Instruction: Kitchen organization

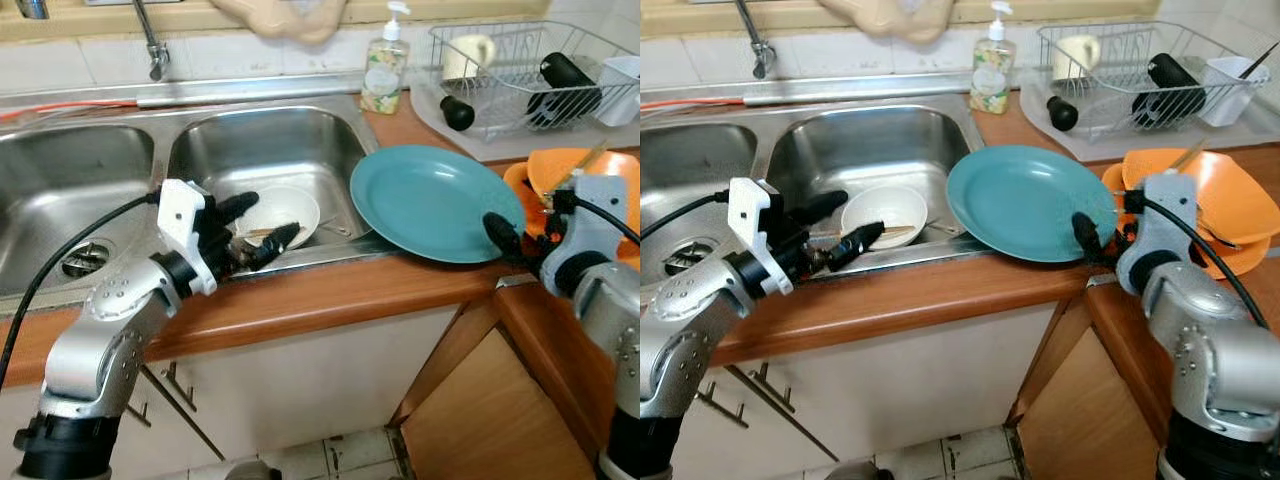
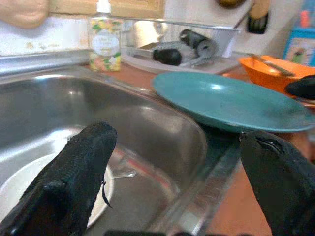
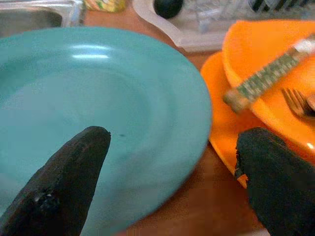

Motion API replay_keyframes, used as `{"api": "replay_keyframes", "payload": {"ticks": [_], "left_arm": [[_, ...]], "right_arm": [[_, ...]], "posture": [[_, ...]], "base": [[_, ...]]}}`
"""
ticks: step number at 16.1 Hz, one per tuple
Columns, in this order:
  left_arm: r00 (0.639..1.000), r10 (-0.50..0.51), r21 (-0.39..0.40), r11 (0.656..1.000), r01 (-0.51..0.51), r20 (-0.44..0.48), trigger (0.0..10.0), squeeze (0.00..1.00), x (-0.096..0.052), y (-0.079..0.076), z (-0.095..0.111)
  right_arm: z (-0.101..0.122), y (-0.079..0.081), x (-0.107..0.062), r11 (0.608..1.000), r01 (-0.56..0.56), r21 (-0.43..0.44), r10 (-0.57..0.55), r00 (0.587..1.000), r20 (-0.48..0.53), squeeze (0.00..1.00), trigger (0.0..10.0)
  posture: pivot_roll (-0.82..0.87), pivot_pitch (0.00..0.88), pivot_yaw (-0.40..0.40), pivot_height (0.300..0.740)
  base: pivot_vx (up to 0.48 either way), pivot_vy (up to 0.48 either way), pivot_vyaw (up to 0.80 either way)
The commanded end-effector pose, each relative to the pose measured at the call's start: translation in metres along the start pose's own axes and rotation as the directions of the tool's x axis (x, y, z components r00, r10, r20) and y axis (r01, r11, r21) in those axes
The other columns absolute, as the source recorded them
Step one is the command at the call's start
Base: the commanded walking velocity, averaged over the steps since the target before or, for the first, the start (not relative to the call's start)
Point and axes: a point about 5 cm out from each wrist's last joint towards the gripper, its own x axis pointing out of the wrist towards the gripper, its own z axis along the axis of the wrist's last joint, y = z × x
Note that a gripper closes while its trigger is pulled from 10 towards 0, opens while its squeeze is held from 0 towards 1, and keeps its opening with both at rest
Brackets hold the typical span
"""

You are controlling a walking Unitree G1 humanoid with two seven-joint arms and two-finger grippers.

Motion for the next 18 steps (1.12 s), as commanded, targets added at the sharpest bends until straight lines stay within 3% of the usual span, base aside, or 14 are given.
{"api": "replay_keyframes", "payload": {"ticks": [1,9,10,11,12,14,18], "left_arm": [[0.999,-0.043,0.005,0.999,0.043,-0.018,10.0,0.0,0.0,-0.006,0.002],[0.996,-0.082,-0.02,0.996,0.082,-0.024,10.0,0.0,-0.003,-0.013,0.002],[0.995,-0.097,-0.03,0.995,0.096,-0.026,10.0,0.0,-0.003,-0.015,0.002],[0.994,-0.104,-0.035,0.994,0.103,-0.027,10.0,0.0,-0.003,-0.016,0.002],[0.991,-0.128,-0.043,0.991,0.126,-0.035,10.0,0.0,-0.004,-0.018,0.001],[0.989,-0.144,-0.053,0.988,0.142,-0.04,10.0,0.0,-0.005,-0.021,0.0],[0.989,-0.141,-0.057,0.989,0.138,-0.044,10.0,0.0,-0.005,-0.021,0.0]], "right_arm": [[-0.002,-0.001,0.001,0.999,-0.018,0.05,0.02,0.999,-0.031,0.0,10.0],[-0.017,0.007,0.023,0.971,-0.041,0.236,0.064,0.994,-0.089,0.0,10.0],[-0.019,0.009,0.026,0.967,-0.047,0.249,0.071,0.993,-0.09,0.0,6.3],[-0.019,0.009,0.027,0.965,-0.051,0.257,0.076,0.993,-0.091,0.0,6.3],[-0.02,0.012,0.031,0.959,-0.066,0.276,0.095,0.991,-0.091,0.0,0.5],[-0.02,0.015,0.036,0.947,-0.087,0.31,0.121,0.988,-0.092,0.0,0.0],[-0.018,0.017,0.041,0.941,-0.098,0.323,0.13,0.988,-0.079,0.0,0.0]], "posture": [[-0.03,0.0,0.029,0.74],[-0.02,0.0,0.022,0.74],[-0.02,0.0,0.022,0.74],[-0.02,0.0,0.022,0.74],[-0.02,0.0,0.021,0.74],[-0.02,0.0,0.021,0.74],[-0.01,0.0,0.017,0.74]], "base": [[0.0,0.0,0.0],[0.0,0.0,0.0],[0.0,0.0,0.0],[0.0,0.0,0.0],[0.0,0.0,0.0],[0.0,0.0,0.0],[0.0,0.0,0.0]]}}
